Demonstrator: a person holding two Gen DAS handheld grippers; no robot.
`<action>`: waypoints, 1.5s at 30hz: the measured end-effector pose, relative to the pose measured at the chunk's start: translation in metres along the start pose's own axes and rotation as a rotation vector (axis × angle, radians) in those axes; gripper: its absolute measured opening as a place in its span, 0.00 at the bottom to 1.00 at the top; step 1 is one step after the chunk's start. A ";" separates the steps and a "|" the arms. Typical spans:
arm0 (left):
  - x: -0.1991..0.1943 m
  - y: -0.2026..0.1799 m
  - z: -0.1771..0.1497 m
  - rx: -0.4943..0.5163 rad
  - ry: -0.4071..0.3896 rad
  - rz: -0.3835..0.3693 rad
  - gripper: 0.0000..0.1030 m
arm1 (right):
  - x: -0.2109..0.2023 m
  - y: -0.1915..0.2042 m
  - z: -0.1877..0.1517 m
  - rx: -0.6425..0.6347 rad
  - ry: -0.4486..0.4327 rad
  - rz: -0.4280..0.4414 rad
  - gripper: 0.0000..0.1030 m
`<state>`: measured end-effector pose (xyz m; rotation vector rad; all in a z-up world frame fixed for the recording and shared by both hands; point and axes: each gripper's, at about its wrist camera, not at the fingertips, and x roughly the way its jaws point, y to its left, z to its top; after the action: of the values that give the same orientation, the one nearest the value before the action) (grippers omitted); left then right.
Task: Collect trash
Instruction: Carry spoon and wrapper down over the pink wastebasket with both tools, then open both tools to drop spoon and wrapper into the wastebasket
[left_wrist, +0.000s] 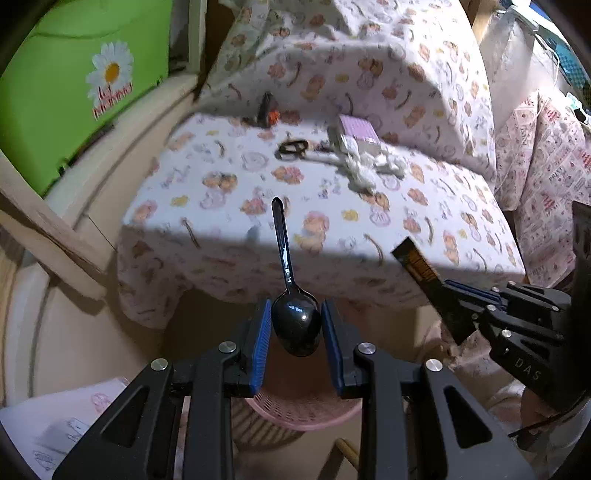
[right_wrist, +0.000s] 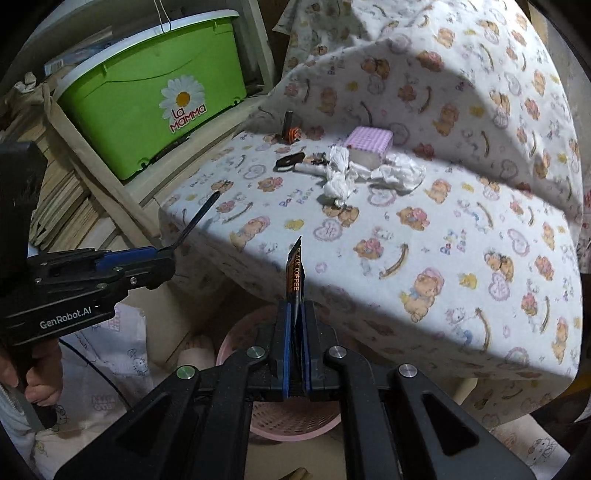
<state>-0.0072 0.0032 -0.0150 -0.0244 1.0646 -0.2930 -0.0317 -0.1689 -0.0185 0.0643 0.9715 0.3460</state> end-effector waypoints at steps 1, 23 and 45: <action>0.003 0.000 -0.001 -0.003 0.015 -0.007 0.25 | 0.002 0.000 -0.001 0.000 0.012 0.016 0.06; 0.058 -0.034 -0.040 0.091 0.253 -0.024 0.25 | 0.080 -0.005 -0.030 0.061 0.264 0.007 0.06; 0.177 -0.005 -0.057 -0.019 0.543 0.127 0.57 | 0.144 -0.021 -0.062 0.099 0.409 -0.127 0.52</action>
<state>0.0224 -0.0385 -0.1938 0.1110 1.6008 -0.1761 -0.0030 -0.1492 -0.1722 0.0219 1.3910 0.1958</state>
